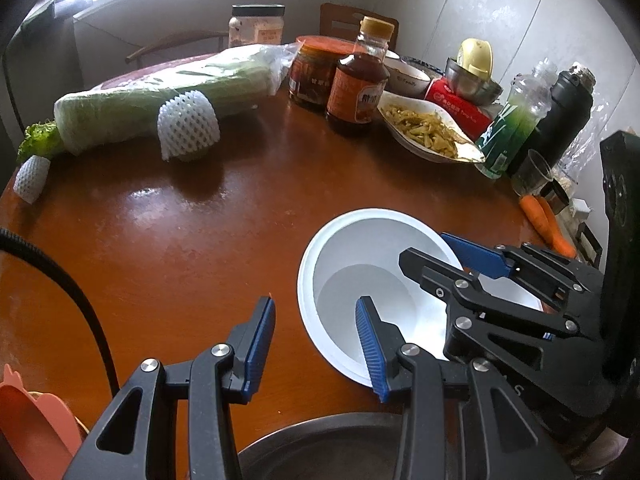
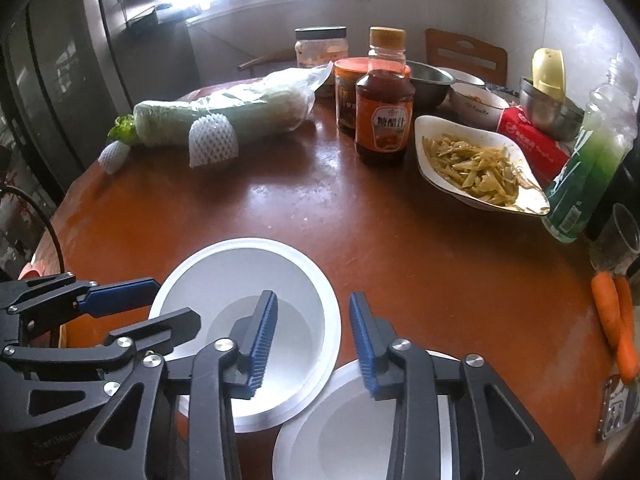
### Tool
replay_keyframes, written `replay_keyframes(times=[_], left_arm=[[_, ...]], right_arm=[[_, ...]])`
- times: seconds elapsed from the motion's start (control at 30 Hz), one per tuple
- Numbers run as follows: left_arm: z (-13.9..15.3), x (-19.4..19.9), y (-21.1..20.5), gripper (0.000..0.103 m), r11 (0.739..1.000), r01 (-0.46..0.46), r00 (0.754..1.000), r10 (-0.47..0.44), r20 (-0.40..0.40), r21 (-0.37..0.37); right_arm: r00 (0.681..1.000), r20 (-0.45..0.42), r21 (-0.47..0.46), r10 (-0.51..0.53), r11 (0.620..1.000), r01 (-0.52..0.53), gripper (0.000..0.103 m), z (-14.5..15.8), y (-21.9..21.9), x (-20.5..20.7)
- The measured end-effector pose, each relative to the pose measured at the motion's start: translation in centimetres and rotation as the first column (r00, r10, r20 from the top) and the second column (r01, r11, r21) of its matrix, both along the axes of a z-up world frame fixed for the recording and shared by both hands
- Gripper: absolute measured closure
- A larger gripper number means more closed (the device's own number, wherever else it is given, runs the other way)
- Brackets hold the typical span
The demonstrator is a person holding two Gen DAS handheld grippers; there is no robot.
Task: Organize plates and bowls
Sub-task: 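Grasp the white bowl with the left tool and lower it into the steel bowl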
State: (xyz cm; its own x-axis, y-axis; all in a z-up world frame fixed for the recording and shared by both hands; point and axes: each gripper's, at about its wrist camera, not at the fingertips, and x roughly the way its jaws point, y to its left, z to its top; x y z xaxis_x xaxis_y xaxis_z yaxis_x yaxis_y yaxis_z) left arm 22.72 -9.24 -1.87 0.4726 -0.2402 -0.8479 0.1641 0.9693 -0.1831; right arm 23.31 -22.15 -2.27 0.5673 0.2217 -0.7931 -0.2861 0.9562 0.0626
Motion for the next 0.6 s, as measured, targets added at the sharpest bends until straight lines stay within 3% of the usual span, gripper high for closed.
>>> replay_keyframes(times=[0.17,0.6], left_arm=[[-0.3,0.1,-0.2,0.073,1.0,0.008,1.0,-0.009,-0.018,-0.021],[1.8,-0.5,1.5,0.074,0.998,-0.028,0.998,0.031,0.053,-0.047]], right_arm=[[1.0,-0.009,0.006,0.011,1.0,-0.011,0.075,-0.3,0.3,0.1],[0.999,0.043,0.066,0.018,0.998,-0.021,0.076,1.9,0.9,-0.6]])
